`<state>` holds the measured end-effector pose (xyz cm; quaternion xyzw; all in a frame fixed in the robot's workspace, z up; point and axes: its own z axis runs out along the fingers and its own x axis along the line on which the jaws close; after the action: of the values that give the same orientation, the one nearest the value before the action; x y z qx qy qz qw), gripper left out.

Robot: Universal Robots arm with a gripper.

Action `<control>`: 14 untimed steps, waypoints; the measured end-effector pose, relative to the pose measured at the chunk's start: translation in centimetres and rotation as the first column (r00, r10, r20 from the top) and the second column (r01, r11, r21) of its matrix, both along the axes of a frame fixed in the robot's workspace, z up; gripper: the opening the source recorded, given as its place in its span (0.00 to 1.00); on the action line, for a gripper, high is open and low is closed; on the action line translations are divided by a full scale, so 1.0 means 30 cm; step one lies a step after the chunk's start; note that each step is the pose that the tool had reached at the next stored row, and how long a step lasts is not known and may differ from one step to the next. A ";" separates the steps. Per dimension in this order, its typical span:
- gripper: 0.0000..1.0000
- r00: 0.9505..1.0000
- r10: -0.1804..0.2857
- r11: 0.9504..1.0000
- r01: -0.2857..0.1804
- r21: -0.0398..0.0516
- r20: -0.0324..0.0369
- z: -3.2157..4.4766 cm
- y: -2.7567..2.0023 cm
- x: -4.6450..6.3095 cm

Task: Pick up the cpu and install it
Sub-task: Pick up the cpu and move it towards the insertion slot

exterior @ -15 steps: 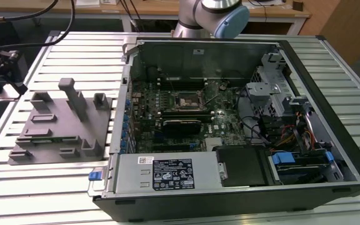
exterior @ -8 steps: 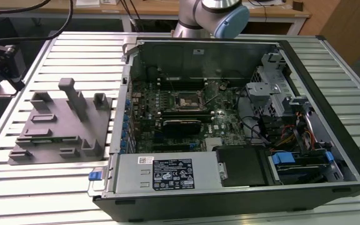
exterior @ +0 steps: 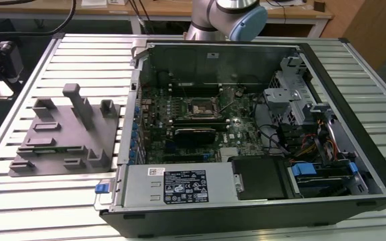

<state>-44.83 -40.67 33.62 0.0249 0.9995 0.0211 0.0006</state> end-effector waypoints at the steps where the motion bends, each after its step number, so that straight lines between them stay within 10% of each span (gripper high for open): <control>1: 0.53 1.000 0.000 1.000 0.000 0.000 0.000 0.006 0.000 0.000; 14: 0.53 1.000 0.000 1.000 0.000 0.000 0.000 0.165 0.000 0.000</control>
<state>-44.83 -40.67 38.58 0.0249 0.9995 0.0211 0.0006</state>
